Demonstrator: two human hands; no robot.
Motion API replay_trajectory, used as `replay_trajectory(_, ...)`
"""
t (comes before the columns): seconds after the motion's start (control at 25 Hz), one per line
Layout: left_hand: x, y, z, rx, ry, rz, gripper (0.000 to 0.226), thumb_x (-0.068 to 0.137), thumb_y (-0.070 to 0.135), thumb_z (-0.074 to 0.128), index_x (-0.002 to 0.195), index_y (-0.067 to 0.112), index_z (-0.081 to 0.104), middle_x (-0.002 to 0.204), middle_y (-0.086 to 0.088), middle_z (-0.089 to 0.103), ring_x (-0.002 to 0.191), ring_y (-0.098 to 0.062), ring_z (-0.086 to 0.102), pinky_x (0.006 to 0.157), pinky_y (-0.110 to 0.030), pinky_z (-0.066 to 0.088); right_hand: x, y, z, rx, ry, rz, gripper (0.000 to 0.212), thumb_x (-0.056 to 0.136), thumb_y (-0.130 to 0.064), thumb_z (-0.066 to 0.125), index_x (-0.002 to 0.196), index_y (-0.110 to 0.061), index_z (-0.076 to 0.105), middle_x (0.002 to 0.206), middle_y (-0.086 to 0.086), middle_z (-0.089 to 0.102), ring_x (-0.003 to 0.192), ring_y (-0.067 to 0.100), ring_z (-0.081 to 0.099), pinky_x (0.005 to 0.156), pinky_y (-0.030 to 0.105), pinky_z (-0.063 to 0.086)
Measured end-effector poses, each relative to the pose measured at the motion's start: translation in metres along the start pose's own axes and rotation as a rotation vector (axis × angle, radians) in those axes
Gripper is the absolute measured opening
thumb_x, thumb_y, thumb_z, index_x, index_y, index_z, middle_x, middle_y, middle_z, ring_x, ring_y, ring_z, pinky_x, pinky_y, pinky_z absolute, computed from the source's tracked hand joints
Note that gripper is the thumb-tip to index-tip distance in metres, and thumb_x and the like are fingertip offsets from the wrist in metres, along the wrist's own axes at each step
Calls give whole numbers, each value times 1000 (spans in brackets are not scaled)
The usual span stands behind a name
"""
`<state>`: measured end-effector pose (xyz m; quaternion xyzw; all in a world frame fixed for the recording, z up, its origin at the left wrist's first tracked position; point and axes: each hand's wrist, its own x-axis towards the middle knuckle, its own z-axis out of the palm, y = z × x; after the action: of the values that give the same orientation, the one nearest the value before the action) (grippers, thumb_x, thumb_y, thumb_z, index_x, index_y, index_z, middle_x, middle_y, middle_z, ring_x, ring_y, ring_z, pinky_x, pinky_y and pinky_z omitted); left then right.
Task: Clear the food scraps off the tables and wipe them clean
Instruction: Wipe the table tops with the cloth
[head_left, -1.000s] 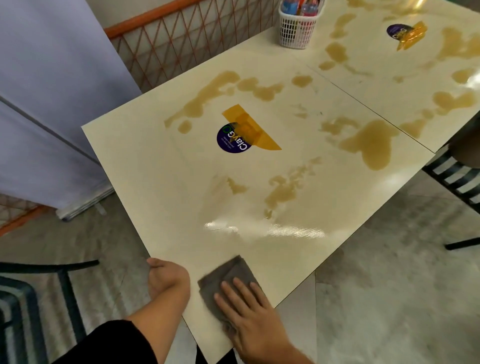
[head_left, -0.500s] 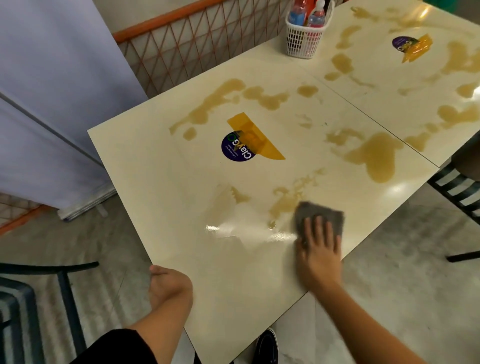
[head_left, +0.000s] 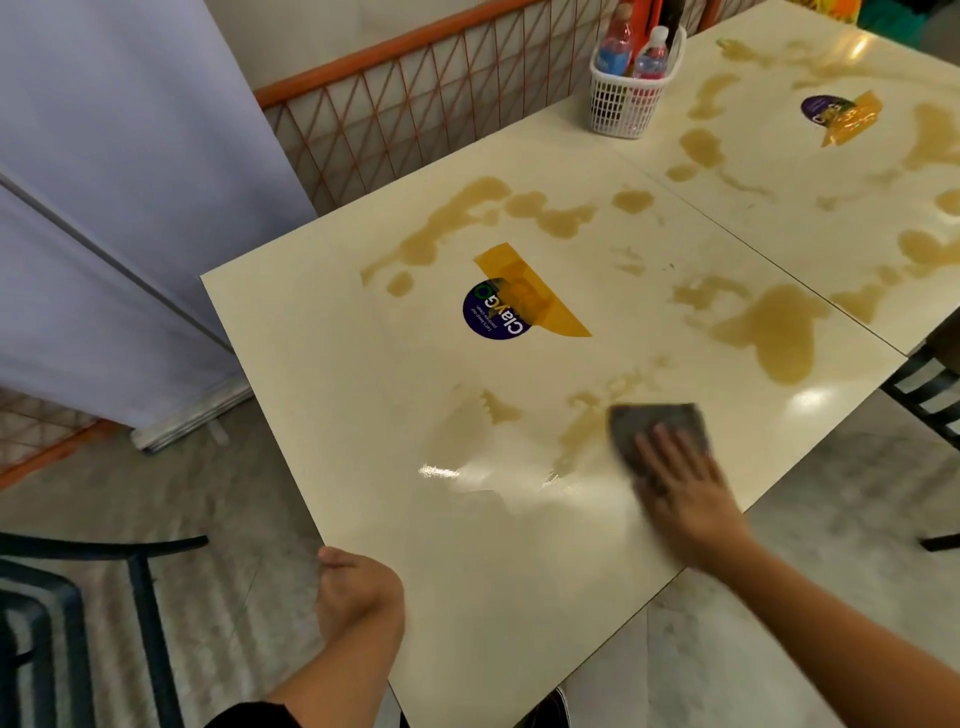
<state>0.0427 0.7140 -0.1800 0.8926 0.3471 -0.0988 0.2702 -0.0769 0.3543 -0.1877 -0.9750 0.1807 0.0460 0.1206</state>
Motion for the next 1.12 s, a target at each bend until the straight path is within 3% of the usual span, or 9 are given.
replay_trajectory(0.08,2,-4,3,-52,2,-11,47,105,22,18,138,9,48,124,-24,59,112,-39,58,95,-43,46,29,6,-10,42,-73,286,70,92,-66,-3,157,-43,-9,170,-4,-7,156,17,-9,125,41,-2)
replay_trajectory(0.16,-4,2,1,-104,60,-28,50,106,25,20,126,-3,57,116,-31,62,108,-45,60,95,-48,46,44,-25,-4,45,-66,372,75,90,-62,-3,160,-36,-6,169,-3,-12,155,18,-15,125,43,-7)
replay_trajectory(0.28,-5,8,-1,-200,105,-78,66,108,31,21,99,-20,62,102,-42,63,101,-55,59,94,-55,43,30,-110,22,20,-67,142,70,97,-58,6,162,-33,4,170,-1,-3,155,18,-13,124,41,-9)
replay_trajectory(0.44,-7,8,-9,-176,48,-80,68,107,36,17,107,-16,62,109,-40,62,106,-55,58,97,-55,42,-42,-198,56,-9,-79,-320,61,102,-51,36,158,-28,33,164,2,31,154,24,21,120,47,16)
replay_trajectory(0.56,-8,7,-14,-213,-8,-76,68,107,38,14,121,-13,57,123,-38,57,117,-54,52,103,-53,38,-79,-169,53,-6,-136,-477,65,96,-52,46,157,-32,35,163,-2,34,150,23,31,115,46,26)
replay_trajectory(0.76,2,3,-21,-293,-100,-70,68,107,40,12,129,-10,54,134,-35,52,124,-51,48,107,-50,36,-60,-41,16,-48,-103,-55,61,103,-58,17,161,-40,10,168,-4,17,157,15,4,122,41,15)
replay_trajectory(0.92,32,34,-21,-321,-63,-79,72,107,38,12,121,-17,55,128,-39,54,120,-52,51,104,-49,38,-3,-36,0,15,-77,323,70,90,-65,-10,156,-42,-15,168,-7,-15,152,12,-23,125,41,-6)
replay_trajectory(1.04,68,64,-15,-332,31,-88,71,108,35,14,113,-21,59,119,-41,58,113,-53,55,102,-49,40,42,-102,14,17,-54,302,72,92,-61,-5,159,-36,-11,168,-5,-15,151,13,-23,124,40,-9)
replay_trajectory(1.12,92,80,-10,-349,85,-99,69,109,32,17,108,-22,61,114,-41,60,109,-53,58,100,-50,42,59,-157,31,20,-45,145,69,97,-57,16,162,-32,7,169,-1,2,155,19,-5,124,42,-2)
